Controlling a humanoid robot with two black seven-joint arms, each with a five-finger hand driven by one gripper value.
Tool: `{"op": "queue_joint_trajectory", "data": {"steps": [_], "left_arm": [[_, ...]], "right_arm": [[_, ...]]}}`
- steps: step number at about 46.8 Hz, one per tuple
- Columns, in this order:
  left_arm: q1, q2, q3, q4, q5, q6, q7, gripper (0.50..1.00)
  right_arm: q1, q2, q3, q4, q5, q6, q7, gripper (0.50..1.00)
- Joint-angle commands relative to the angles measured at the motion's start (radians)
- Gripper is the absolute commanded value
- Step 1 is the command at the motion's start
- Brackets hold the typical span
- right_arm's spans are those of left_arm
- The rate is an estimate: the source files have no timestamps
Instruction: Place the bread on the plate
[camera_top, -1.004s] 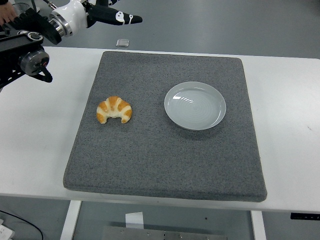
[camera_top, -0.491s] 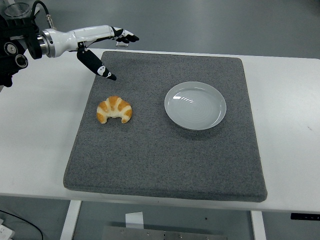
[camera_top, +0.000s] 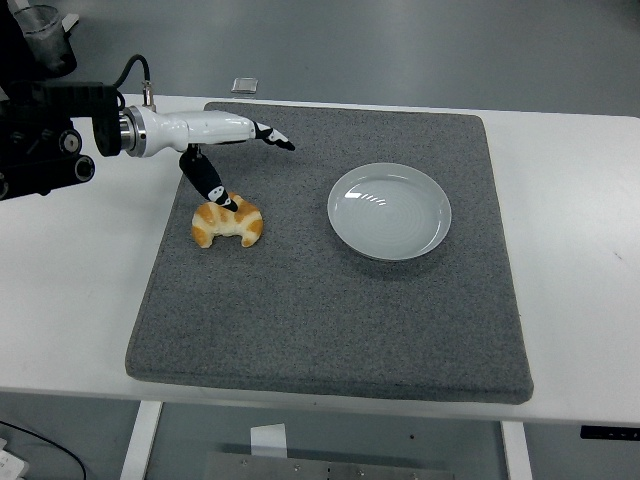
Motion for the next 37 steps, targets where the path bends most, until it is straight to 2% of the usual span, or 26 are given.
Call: {"op": "queue_joint_trajectory", "data": {"steps": [1, 24, 37], "left_arm": [[0.001, -0.009, 0.03, 0.001, 0.0, 0.011, 0.0, 1.0], [-0.016, 0.014, 0.113, -0.002, 0.06, 0.008, -0.003, 1.0], [-0.01, 0.006, 0.113, 0.005, 0.06, 0.019, -0.002, 1.0]], "right_arm": [[0.0, 0.0, 0.0, 0.0, 0.0, -0.001, 0.0, 0.932], [0.0, 0.0, 0.0, 0.0, 0.0, 0.0, 0.0, 0.932], [0.0, 0.0, 0.0, 0.0, 0.0, 0.0, 0.0, 0.932]]}}
